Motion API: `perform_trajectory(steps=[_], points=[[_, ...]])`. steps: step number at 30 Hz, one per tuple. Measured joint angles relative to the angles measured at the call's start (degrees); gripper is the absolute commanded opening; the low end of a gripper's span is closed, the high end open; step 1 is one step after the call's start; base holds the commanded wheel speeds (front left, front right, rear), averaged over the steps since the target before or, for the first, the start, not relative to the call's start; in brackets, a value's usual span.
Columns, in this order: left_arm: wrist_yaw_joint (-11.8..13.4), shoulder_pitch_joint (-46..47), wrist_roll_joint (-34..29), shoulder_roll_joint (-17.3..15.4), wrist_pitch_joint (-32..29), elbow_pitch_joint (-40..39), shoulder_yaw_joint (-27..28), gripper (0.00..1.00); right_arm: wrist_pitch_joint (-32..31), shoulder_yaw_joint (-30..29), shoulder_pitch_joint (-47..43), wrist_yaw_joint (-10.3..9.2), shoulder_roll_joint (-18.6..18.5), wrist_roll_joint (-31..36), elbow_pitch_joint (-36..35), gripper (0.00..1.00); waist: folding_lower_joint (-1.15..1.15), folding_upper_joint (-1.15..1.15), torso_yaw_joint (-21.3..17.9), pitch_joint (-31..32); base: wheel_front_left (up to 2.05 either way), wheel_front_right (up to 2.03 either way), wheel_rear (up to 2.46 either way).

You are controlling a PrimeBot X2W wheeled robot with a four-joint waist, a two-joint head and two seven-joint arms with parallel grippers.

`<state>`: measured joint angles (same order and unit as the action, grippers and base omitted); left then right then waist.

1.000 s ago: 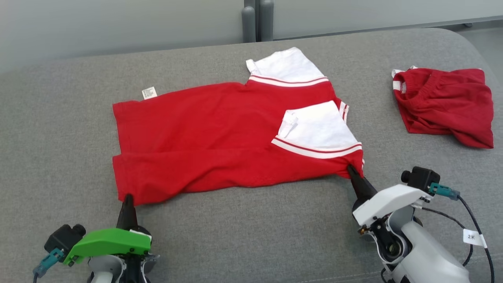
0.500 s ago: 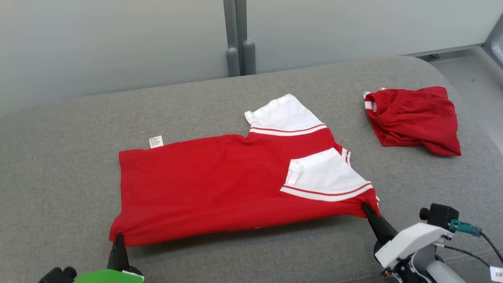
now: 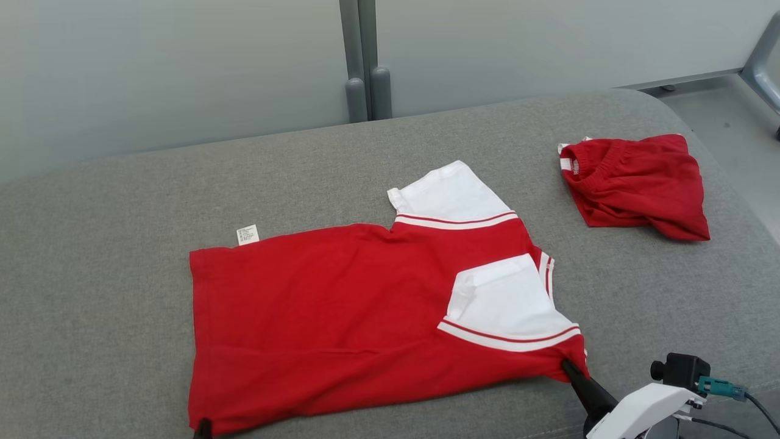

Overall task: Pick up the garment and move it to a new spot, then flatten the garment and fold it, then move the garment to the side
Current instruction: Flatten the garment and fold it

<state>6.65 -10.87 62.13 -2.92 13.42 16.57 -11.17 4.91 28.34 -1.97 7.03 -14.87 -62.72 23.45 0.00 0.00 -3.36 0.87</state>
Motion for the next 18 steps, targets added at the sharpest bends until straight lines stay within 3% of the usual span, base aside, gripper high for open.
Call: perform_trajectory(steps=[2, 3, 4, 7, 10, 11, 12, 13, 18], points=[[0.0, 0.0, -0.9, 0.0, -0.3, 0.9, -0.2, 0.00, -0.4, 0.4, 0.0, -0.05, 0.0, 0.1, 0.0, 0.00, 0.00, 0.00, 0.0, -0.2, 0.00, 0.00, 0.00], [0.0, 0.0, -1.3, 0.0, -0.3, 1.3, -0.2, 0.00, -0.4, 0.5, 0.0, -0.14, 0.1, 0.3, 0.1, 0.15, 0.00, 0.00, 0.0, -0.2, 0.00, 0.00, 0.00], [0.0, 0.0, -1.4, 0.0, -0.3, 1.5, -0.1, 0.00, -0.4, 0.7, 0.0, -0.27, 0.1, 0.7, 0.3, 0.21, 0.00, 0.00, 0.0, -0.3, 0.00, 0.00, 0.00], [0.2, 0.0, -1.9, 0.0, -0.5, 2.0, -0.1, 0.00, -0.4, 1.3, 0.0, -1.13, 0.2, 1.7, 1.3, 0.27, 0.00, 0.00, 0.0, -0.6, 0.00, 0.00, 0.00], [0.2, 0.0, -2.0, 0.0, -0.8, 2.6, -0.1, 0.29, -0.4, 1.4, 0.0, -1.63, 0.3, 1.8, 1.9, 0.47, 0.00, 0.00, 0.1, -0.8, 0.00, 0.00, 0.00], [0.2, 0.1, -2.3, 0.0, -0.8, 2.7, -0.1, 0.41, -0.4, 1.3, 0.0, -1.67, 0.3, 1.8, 2.2, 0.58, 0.00, 0.00, 0.1, -0.9, 0.00, 0.00, 0.00], [0.2, 0.1, -2.6, 0.0, -0.8, 2.8, 0.0, 0.64, -0.4, 1.3, 0.0, -1.83, 0.3, 1.8, 2.3, 0.86, 0.00, 0.00, 0.2, -1.0, 0.00, 0.00, 0.00], [0.2, 0.1, -2.9, 0.0, -0.8, 2.9, 0.0, 1.00, -0.3, 1.3, 0.0, -2.08, 0.3, 1.8, 2.4, 1.00, 0.00, 0.00, 0.2, -1.0, 0.00, 0.00, 0.00], [0.5, 0.1, -3.4, -0.4, -0.7, 3.4, 1.8, 1.00, -0.1, 0.8, -0.3, -2.10, 0.1, 1.8, 2.4, 1.00, 0.00, 0.00, 0.2, -1.3, 0.00, 0.00, 0.00]])
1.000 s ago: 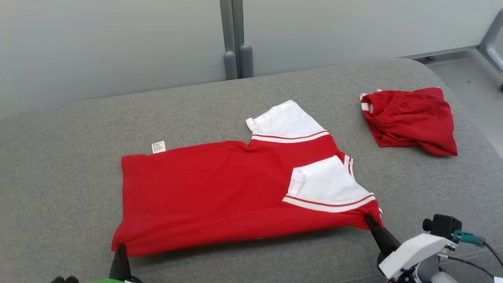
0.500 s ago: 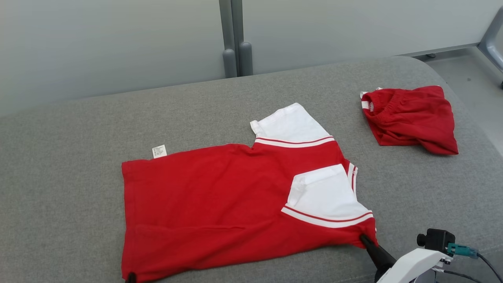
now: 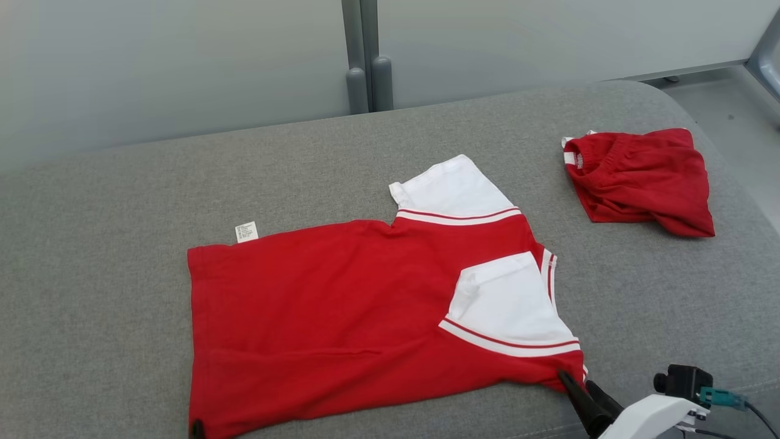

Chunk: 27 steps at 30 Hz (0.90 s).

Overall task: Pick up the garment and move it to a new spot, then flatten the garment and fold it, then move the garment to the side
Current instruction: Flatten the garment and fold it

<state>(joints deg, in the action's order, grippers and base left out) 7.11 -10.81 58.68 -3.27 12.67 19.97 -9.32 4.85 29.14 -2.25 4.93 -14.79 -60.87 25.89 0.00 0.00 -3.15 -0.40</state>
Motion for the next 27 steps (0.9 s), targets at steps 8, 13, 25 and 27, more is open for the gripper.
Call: perform_trajectory(steps=[8, 13, 25, 27], points=[[0.0, 0.0, -3.2, -3.3, 0.6, 0.1, 3.8, 1.00, 1.2, -2.5, -1.5, -1.32, -4.6, 1.0, -0.9, 1.00, 0.00, 0.00, 0.0, -0.3, 0.00, 0.00, 0.00], [0.0, 1.5, -7.6, -6.3, 0.6, -1.6, 3.4, 1.00, 1.7, -3.8, 1.6, -1.58, -8.3, 3.1, -3.5, 1.00, 0.00, 0.00, -0.1, -0.5, 0.00, 0.00, 0.00], [0.0, 18.7, -15.0, -9.6, -6.5, -3.2, -4.0, 1.00, -2.6, -2.1, 14.5, -1.93, -13.3, 8.8, -10.4, 1.00, 0.00, 0.00, 0.1, -3.5, 0.00, 0.00, 0.00], [0.0, 21.2, -15.8, -9.6, -8.5, -2.0, -4.5, 1.00, -3.8, -1.5, 16.4, -1.91, -13.7, 9.3, -11.5, 1.00, 0.00, 0.00, 0.0, -4.4, 0.00, 0.00, 0.00]])
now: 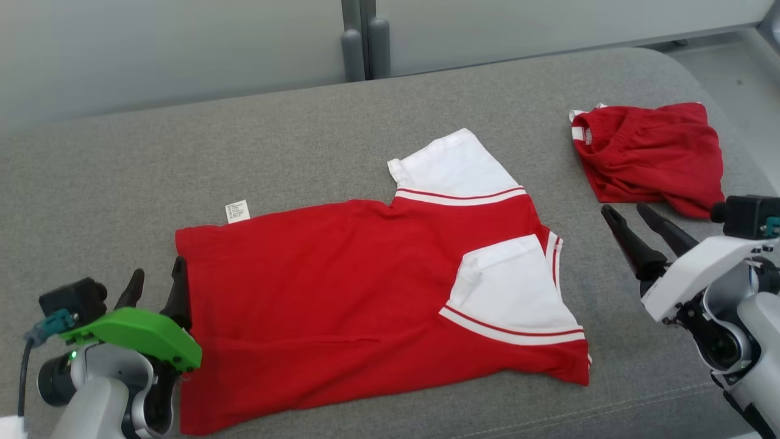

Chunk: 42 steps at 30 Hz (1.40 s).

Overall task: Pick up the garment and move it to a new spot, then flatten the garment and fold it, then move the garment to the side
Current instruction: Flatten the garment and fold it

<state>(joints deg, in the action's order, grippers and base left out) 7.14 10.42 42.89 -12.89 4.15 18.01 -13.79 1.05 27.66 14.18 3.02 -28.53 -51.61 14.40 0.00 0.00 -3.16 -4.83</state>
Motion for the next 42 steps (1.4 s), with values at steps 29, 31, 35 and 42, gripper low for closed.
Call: perform_trajectory(steps=[29, 31, 35, 42], points=[[0.0, 18.9, -5.8, -0.7, -9.4, 18.7, 1.2, 1.00, -5.2, 2.1, 7.8, 0.94, 0.1, 1.7, -2.9, 1.00, 0.00, 0.00, -3.9, -11.0, 0.00, 0.00, 0.00], [0.0, 19.1, -5.9, -0.7, -9.4, 19.4, 1.8, 1.00, -5.2, 2.1, 7.8, 0.94, 0.1, 1.7, -3.0, 1.00, 0.00, 0.00, -4.0, -11.2, 0.00, 0.00, 0.00], [0.0, 20.2, -5.9, -0.7, -9.4, 21.0, 2.0, 1.00, -5.2, 2.1, 8.3, 0.94, 0.2, 1.7, -3.0, 1.00, 0.00, 0.00, -4.1, -11.9, 0.00, 0.00, 0.00], [0.0, 22.1, -6.8, -0.4, -9.4, 22.6, 0.8, 0.45, -5.2, 2.1, 8.9, 0.94, 0.3, 1.7, -3.0, 1.00, 0.00, 0.00, -4.2, -12.5, 0.00, 0.00, 0.00]])
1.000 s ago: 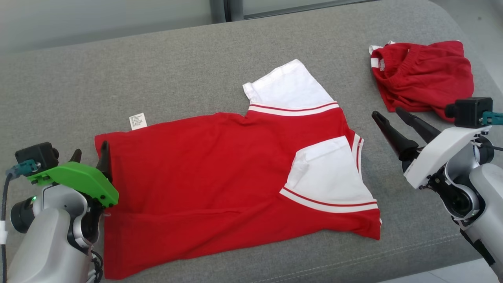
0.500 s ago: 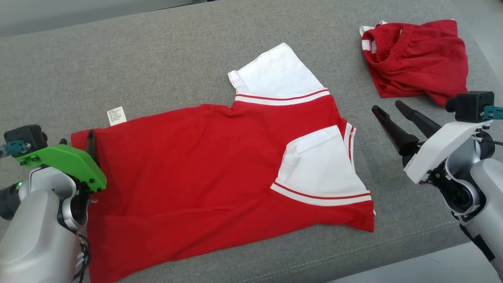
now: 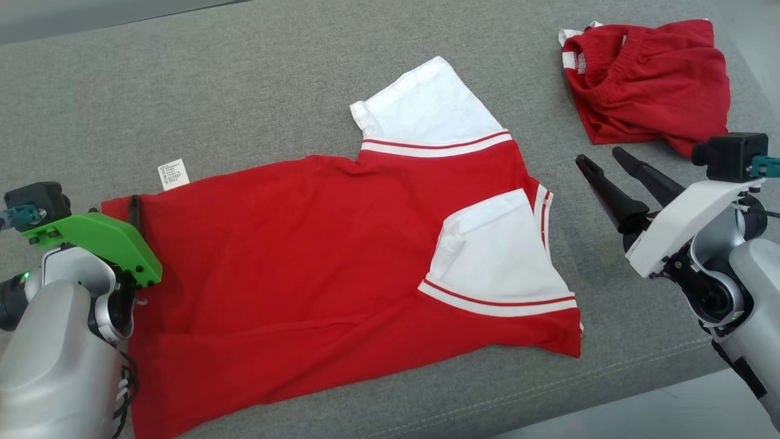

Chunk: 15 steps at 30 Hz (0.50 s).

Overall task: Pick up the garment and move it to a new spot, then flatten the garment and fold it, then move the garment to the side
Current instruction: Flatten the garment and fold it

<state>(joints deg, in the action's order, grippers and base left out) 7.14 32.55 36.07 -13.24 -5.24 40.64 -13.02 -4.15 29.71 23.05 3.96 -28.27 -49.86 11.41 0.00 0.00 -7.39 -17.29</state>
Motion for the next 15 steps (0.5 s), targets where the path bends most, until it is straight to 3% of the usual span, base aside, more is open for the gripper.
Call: perform_trajectory(steps=[2, 3, 15], points=[[0.0, 0.5, -0.3, 0.3, 0.1, 0.5, -0.3, 0.22, 0.0, 0.0, 0.0, 0.00, 0.0, 0.0, 0.0, 1.00, 0.00, 0.00, 0.0, -0.1, 0.00, 0.00, 0.00], [0.0, 0.7, -0.4, 0.4, 0.2, 0.8, -0.3, 0.02, 0.0, 0.0, 0.0, 0.00, 0.0, 0.0, 0.0, 1.00, 0.00, 0.00, 0.0, -0.2, 0.00, 0.00, 0.00], [-1.2, 2.9, -0.9, 3.3, 4.6, 1.0, -0.8, 0.00, 0.1, -0.5, 2.9, 0.00, 0.0, 0.6, 1.0, 1.00, 0.00, 0.00, 1.7, -0.2, 0.00, 0.00, 0.00]])
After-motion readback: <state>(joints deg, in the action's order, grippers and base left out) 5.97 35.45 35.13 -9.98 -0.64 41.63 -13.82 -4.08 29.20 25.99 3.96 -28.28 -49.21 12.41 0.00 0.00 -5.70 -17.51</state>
